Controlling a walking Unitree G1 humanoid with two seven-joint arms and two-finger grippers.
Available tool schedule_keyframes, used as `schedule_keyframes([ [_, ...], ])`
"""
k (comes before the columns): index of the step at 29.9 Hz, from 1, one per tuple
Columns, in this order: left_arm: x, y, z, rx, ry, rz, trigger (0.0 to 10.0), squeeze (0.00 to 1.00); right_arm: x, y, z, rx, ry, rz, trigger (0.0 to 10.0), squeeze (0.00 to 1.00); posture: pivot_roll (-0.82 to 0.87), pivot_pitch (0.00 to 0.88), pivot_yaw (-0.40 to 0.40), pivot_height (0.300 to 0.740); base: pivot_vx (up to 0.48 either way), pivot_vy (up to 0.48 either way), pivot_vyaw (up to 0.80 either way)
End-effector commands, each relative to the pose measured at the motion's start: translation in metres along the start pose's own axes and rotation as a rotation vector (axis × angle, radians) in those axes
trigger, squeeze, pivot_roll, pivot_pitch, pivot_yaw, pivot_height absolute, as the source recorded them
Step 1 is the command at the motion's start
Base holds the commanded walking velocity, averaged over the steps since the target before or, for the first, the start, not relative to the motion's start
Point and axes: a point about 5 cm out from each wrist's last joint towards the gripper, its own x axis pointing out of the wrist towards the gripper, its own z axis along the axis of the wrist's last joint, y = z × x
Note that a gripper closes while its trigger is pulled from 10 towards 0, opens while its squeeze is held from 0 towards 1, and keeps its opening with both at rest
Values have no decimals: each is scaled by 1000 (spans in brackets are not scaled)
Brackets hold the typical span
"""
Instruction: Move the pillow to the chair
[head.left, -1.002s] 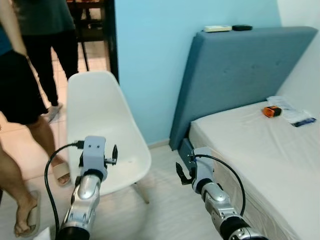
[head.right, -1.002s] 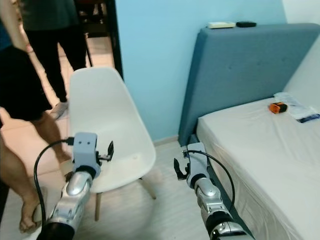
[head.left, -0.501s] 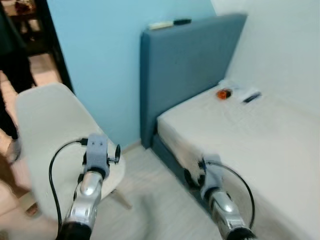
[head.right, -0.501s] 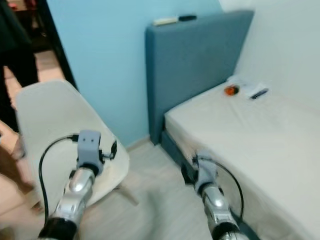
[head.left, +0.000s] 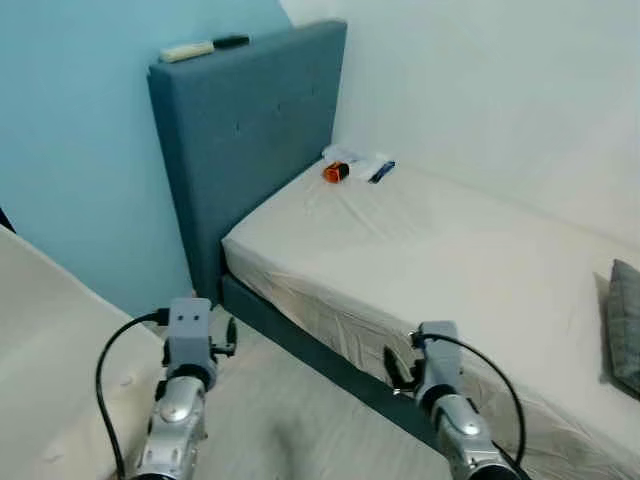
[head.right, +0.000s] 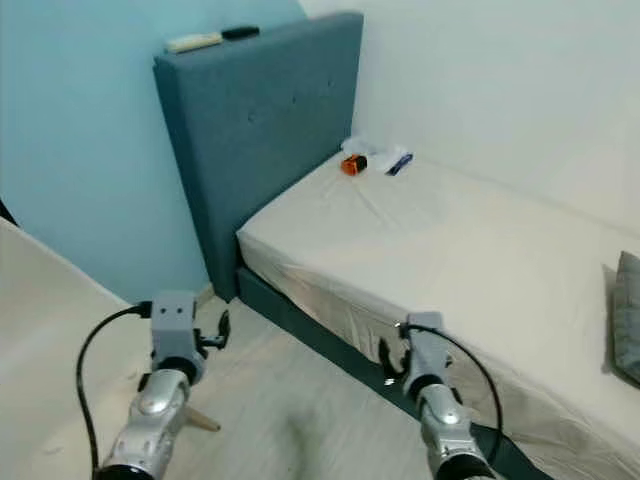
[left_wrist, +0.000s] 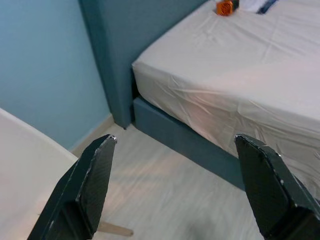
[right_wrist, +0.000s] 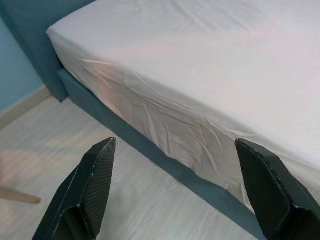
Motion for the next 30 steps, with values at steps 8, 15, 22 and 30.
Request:
schedule_keyframes([
  [8,4,-9,9,12,-42,-18,10000,0,2,3,2,-5,0,-1,10000,0,82,0,-99,740,0,0,-800],
  [15,4,-8,15,-17,-54,4,10000,0,4,10,3,-8,0,11,10000,0,84,0,-98,740,0,0,-787],
  [22,2,-10,6,-1,-20,-25,10000,0,6,9,7,6,-18,8,10000,0,63,0,-86,740,0,0,-748],
  [30,2,-15,9,-7,-38,-40,10000,0,5,6,8,15,-28,-4,10000,0,60,0,-88,740,0,0,-800],
])
